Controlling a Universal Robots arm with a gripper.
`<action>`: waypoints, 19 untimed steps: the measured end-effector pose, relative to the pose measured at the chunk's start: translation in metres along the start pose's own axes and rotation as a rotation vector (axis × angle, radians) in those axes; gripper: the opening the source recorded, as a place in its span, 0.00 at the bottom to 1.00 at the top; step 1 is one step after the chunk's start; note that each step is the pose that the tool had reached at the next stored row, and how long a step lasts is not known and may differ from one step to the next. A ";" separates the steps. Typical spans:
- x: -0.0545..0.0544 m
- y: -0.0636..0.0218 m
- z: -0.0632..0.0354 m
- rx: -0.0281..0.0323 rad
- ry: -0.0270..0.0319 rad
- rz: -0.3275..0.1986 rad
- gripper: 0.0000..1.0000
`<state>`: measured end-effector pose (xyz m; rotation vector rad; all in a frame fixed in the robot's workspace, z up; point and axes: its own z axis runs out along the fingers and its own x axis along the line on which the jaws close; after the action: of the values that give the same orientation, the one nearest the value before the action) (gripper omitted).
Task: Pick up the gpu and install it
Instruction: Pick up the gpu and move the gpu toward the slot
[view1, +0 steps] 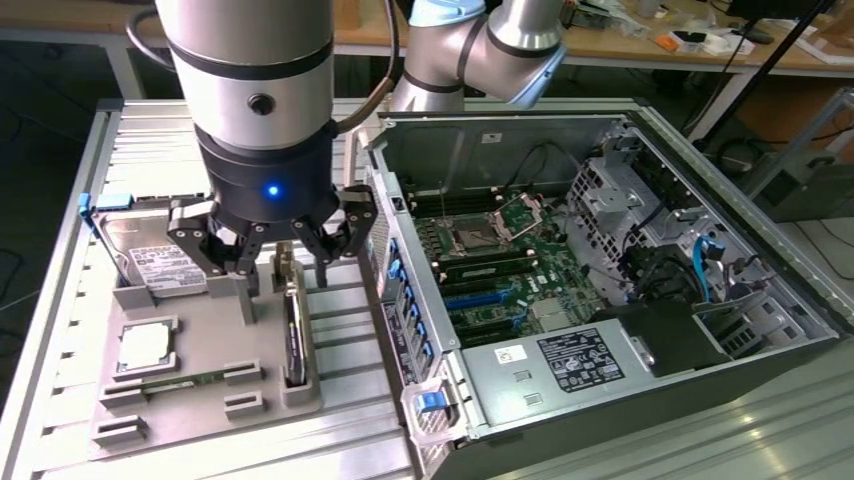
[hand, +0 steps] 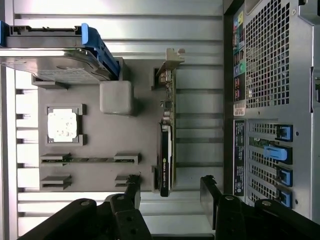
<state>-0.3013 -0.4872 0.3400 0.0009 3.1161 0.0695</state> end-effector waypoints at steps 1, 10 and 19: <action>0.000 0.0000 0.0011 0.0000 0.0002 -0.001 0.60; -0.001 0.0011 0.0113 -0.0002 0.0003 -0.006 0.60; -0.001 0.0035 0.0231 -0.0002 0.0003 -0.007 0.60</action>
<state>-0.3001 -0.4826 0.3171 -0.0096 3.1162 0.0697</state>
